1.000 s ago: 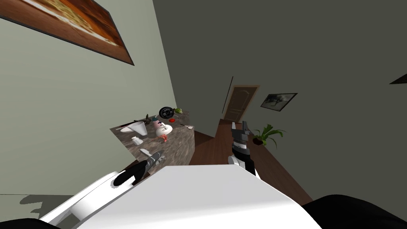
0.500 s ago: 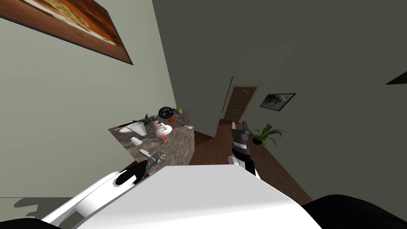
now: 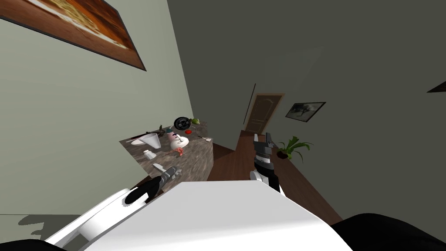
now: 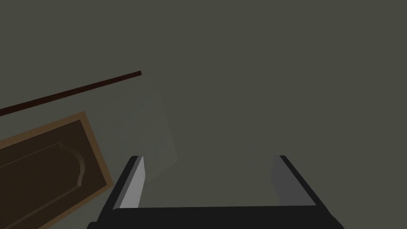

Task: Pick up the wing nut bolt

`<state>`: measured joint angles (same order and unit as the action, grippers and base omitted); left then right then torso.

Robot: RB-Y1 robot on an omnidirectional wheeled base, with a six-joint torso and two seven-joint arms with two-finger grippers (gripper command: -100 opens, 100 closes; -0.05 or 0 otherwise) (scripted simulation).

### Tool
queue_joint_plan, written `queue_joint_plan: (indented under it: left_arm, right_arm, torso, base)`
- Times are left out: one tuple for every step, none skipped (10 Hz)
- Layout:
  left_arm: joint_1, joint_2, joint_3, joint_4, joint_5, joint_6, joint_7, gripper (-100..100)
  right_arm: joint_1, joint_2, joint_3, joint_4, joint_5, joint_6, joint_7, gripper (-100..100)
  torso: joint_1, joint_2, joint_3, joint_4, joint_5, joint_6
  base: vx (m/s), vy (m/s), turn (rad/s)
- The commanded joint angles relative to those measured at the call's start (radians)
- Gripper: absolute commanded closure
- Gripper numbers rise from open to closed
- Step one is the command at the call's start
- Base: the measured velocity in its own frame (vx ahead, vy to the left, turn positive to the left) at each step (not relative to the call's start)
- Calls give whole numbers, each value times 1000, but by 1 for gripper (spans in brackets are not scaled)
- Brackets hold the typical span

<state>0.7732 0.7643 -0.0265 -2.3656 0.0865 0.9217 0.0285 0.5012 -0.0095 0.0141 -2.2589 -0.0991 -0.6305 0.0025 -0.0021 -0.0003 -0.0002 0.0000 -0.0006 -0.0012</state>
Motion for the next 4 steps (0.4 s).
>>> queue_joint_plan:
  left_arm:
    - [8, 10, 3, -32, 4, 22, 4, 100]
    - [15, 15, 6, -50, 5, 32, 6, 100]
    - [10, 13, 5, -41, 6, 27, 5, 100]
    - [10, 14, 5, -43, 6, 30, 5, 0]
  right_arm:
    - [0, 0, 0, 0, 0, 0, 0, 0]
    - [0, 0, 0, 0, 0, 0, 0, 0]
    - [0, 0, 0, 0, 0, 0, 0, 0]
    - [0, 0, 0, 0, 0, 0, 0, 0]
  torso:
    - [0, 0, 0, 0, 0, 0]
    - [0, 0, 0, 0, 0, 0]
    - [0, 1, 0, 0, 0, 0]
    - [0, 0, 0, 0, 0, 0]
  base:
    - [-9, -7, 56]
    - [-12, -3, 42]
    - [-5, -1, 6]
    - [0, 0, 0]
